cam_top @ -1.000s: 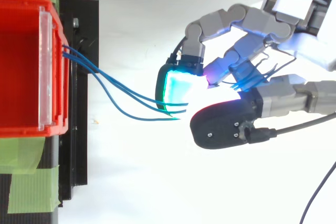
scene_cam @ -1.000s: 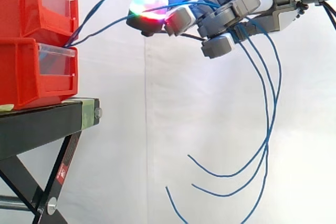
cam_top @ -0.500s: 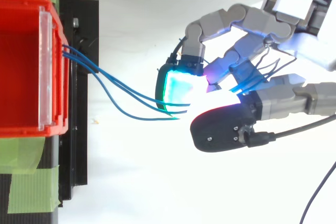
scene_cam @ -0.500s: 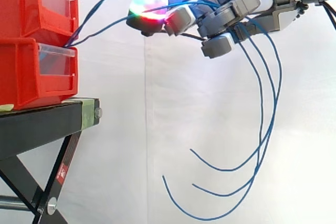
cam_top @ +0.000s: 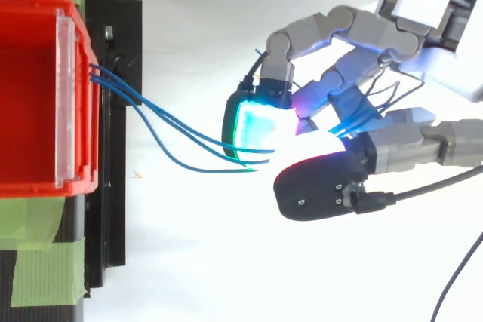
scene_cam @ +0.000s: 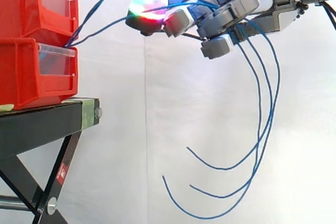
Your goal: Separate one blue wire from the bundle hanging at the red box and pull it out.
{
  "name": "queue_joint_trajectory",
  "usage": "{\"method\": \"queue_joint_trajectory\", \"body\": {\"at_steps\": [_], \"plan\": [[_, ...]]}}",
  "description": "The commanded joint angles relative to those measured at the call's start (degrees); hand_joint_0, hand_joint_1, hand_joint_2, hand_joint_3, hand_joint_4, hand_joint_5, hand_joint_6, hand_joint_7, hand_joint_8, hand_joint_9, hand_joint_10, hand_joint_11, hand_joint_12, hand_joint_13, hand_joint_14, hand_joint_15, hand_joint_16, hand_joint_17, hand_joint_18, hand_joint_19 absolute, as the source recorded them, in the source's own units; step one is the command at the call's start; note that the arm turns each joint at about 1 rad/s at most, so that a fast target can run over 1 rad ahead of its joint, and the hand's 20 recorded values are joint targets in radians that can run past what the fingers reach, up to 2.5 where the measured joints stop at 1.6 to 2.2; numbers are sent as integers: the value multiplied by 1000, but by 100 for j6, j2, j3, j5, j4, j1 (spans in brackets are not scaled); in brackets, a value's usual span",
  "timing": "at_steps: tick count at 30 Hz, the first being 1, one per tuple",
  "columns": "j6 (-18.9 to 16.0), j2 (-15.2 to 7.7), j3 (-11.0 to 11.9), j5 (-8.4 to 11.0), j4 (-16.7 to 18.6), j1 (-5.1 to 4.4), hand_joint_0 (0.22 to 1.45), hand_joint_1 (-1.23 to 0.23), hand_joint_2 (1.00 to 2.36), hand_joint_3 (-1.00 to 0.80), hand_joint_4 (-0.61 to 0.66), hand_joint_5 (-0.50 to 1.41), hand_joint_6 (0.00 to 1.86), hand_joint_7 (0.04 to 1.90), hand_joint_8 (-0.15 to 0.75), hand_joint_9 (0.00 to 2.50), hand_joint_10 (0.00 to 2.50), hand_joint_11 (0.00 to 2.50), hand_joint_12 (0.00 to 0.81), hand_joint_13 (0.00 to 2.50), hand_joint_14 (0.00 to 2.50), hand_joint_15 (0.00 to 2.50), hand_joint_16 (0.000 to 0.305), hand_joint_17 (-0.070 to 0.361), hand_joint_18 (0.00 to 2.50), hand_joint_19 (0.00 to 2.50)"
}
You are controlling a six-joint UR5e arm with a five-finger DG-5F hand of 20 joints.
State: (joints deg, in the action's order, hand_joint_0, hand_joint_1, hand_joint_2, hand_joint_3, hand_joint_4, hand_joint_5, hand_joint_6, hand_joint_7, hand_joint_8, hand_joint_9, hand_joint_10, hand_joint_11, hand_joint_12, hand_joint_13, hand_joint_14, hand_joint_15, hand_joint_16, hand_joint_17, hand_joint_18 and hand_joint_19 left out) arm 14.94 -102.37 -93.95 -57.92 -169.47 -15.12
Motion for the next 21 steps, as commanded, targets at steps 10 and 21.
{"method": "queue_joint_trajectory", "body": {"at_steps": [10,21], "plan": [[-9,-2,0,0,-7,0,722,-976,1022,-258,220,-271,810,1115,315,761,7,1629,342,940,2239,1080,48,109,938,1445],[0,-2,0,0,2,0,724,-986,1021,-276,220,-273,796,1136,309,696,8,1627,348,902,2231,1083,49,110,912,1424]]}}
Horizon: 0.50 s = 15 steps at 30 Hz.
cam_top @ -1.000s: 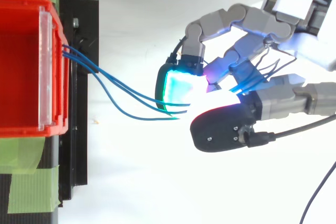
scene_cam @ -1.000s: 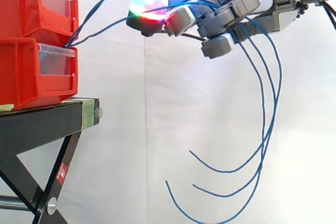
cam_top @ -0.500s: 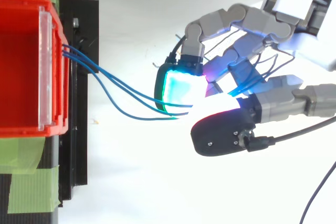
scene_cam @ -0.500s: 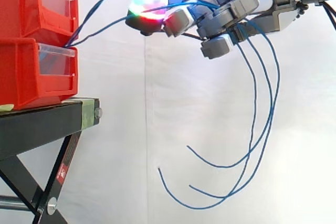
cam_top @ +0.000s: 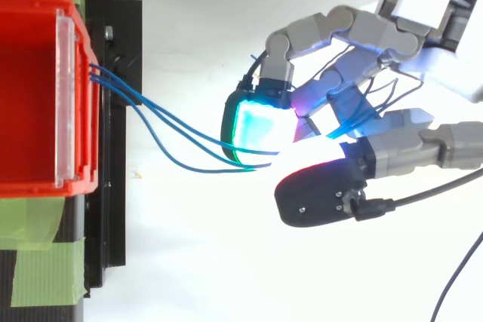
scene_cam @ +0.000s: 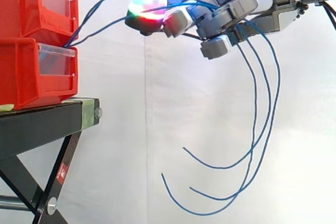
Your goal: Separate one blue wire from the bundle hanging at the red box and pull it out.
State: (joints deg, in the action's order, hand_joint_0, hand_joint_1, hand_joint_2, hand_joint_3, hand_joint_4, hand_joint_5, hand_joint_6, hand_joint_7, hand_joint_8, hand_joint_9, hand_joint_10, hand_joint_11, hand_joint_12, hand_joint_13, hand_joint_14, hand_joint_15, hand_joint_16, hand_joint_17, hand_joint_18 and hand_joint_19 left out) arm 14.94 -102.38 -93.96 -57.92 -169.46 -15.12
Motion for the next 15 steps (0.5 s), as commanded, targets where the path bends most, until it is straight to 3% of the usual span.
{"method": "queue_joint_trajectory", "body": {"at_steps": [1,15], "plan": [[0,-1,0,0,1,1,722,-986,1021,-274,223,-274,795,1143,310,696,8,1621,352,902,2224,1099,49,111,913,1425],[0,8,0,0,1,1,730,-991,1020,-303,220,-274,784,1141,307,671,9,1610,351,876,2238,1070,49,111,894,1428]]}}
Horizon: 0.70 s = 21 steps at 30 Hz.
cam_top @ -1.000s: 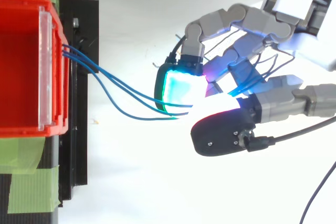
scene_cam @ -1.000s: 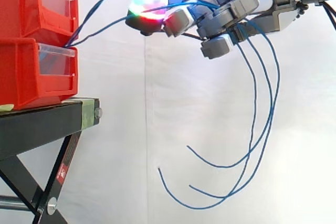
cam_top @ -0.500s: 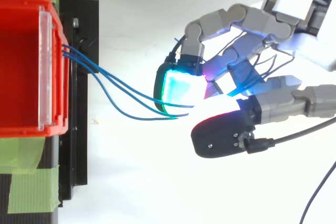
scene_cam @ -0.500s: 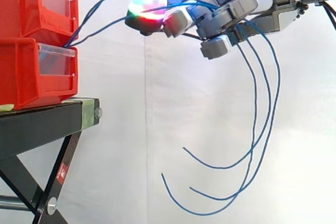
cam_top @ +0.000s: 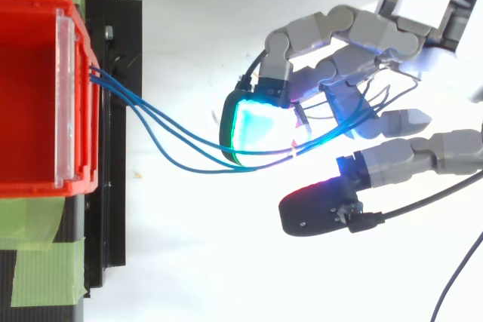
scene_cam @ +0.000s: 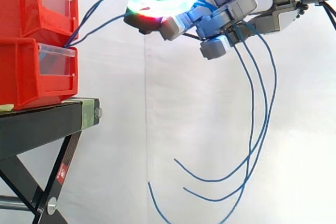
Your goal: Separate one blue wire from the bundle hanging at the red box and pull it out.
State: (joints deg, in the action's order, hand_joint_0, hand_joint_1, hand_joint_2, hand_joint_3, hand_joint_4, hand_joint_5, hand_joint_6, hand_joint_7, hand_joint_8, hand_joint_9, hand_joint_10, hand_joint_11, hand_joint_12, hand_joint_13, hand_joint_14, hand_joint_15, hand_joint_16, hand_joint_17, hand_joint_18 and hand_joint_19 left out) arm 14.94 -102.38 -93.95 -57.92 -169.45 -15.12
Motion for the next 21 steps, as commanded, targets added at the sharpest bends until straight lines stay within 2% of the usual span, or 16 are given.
{"method": "queue_joint_trajectory", "body": {"at_steps": [1,4,9,21], "plan": [[0,-1,0,0,0,0,730,-989,1020,-304,218,-274,784,1134,308,671,9,1616,347,876,2243,1054,49,111,895,1429],[0,-1,0,0,0,0,712,-969,1020,-300,213,-273,784,1130,311,678,10,1606,352,879,2240,1063,49,110,895,1431],[0,-1,0,0,0,0,586,-836,1011,-389,235,-260,769,1131,332,741,9,1592,359,892,2327,1015,49,111,914,1493],[0,-1,0,0,0,0,549,-755,1008,-413,263,-252,767,1131,350,807,8,1599,362,920,2368,974,51,114,952,1505]]}}
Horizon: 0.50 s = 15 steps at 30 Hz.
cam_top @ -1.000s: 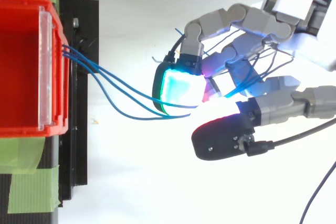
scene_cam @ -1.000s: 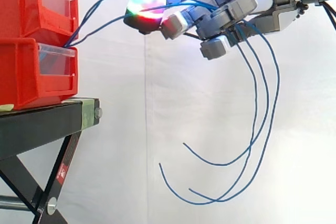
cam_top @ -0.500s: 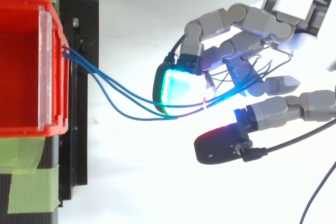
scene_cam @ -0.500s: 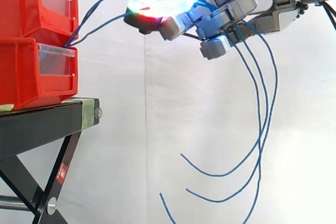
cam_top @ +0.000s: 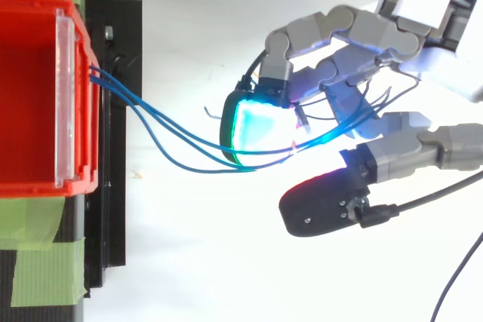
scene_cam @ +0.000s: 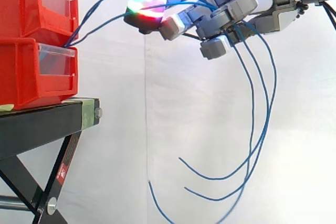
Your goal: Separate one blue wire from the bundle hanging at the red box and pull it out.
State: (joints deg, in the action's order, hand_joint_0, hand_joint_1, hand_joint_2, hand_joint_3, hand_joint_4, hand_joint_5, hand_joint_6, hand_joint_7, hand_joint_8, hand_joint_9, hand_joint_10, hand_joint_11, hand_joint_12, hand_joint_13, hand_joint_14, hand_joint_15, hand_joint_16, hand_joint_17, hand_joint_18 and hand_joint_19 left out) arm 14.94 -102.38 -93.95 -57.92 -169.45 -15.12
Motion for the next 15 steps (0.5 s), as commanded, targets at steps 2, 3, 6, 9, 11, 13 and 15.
{"method": "queue_joint_trajectory", "body": {"at_steps": [2,3,6,9,11,13,15], "plan": [[9,-1,0,0,0,0,549,-753,1008,-410,266,-251,767,1134,351,810,8,1589,364,927,2370,958,51,115,957,1496],[9,-1,0,0,0,0,548,-747,1009,-407,266,-250,766,1137,351,810,8,1601,367,929,2371,968,51,115,958,1507],[9,-1,0,0,0,0,542,-727,1009,-407,267,-250,767,1132,352,814,8,1597,369,932,2373,967,51,115,964,1504],[0,-1,0,0,0,0,539,-726,1009,-398,263,-249,765,1147,354,817,9,1596,368,928,2372,990,52,118,967,1505],[0,-1,0,0,0,0,535,-729,1009,-400,263,-249,763,1151,363,813,9,1603,375,930,2372,986,52,118,967,1507],[0,-1,0,0,0,0,523,-733,1007,-412,266,-249,763,1150,363,814,8,1602,378,930,2371,978,54,122,970,1497],[0,-1,0,0,0,0,522,-730,1007,-415,268,-249,763,1141,367,814,9,1601,385,932,2370,975,54,121,970,1503]]}}
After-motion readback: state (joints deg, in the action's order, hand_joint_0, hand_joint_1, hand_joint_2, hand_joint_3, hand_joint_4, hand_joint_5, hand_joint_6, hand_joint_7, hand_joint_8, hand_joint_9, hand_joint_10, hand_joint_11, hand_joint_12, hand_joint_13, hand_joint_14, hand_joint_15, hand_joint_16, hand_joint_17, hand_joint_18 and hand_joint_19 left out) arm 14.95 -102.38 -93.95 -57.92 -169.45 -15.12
